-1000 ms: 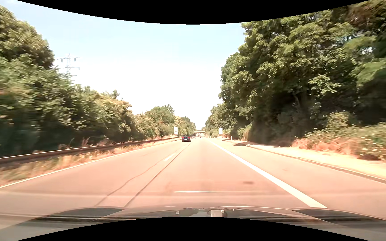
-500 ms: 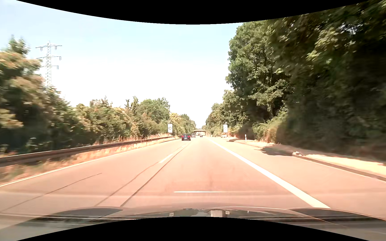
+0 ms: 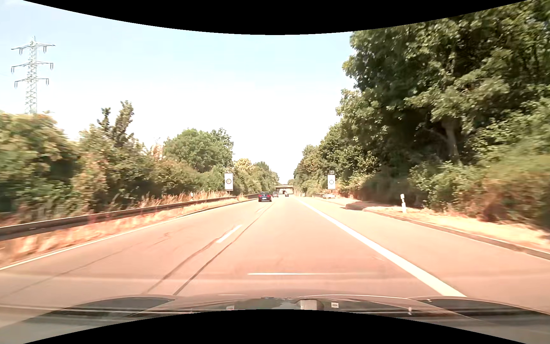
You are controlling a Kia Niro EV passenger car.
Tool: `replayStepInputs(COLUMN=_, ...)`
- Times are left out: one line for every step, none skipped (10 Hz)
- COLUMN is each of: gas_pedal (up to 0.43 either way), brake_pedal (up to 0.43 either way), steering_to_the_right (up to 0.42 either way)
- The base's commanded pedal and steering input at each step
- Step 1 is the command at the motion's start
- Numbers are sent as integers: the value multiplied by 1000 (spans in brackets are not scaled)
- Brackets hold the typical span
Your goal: Follow the waypoints while adhering to traffic rules and regulations
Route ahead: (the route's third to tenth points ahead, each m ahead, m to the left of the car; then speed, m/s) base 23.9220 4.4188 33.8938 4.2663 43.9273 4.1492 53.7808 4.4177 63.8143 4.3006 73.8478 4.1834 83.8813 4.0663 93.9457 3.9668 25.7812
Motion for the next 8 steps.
replayStepInputs(gas_pedal=138, brake_pedal=0, steering_to_the_right=-1)
replayStepInputs(gas_pedal=118, brake_pedal=0, steering_to_the_right=-1)
replayStepInputs(gas_pedal=59, brake_pedal=0, steering_to_the_right=-1)
replayStepInputs(gas_pedal=0, brake_pedal=0, steering_to_the_right=-1)
replayStepInputs(gas_pedal=0, brake_pedal=0, steering_to_the_right=-1)
replayStepInputs(gas_pedal=0, brake_pedal=0, steering_to_the_right=0)
replayStepInputs(gas_pedal=0, brake_pedal=0, steering_to_the_right=0)
replayStepInputs(gas_pedal=0, brake_pedal=0, steering_to_the_right=-1)
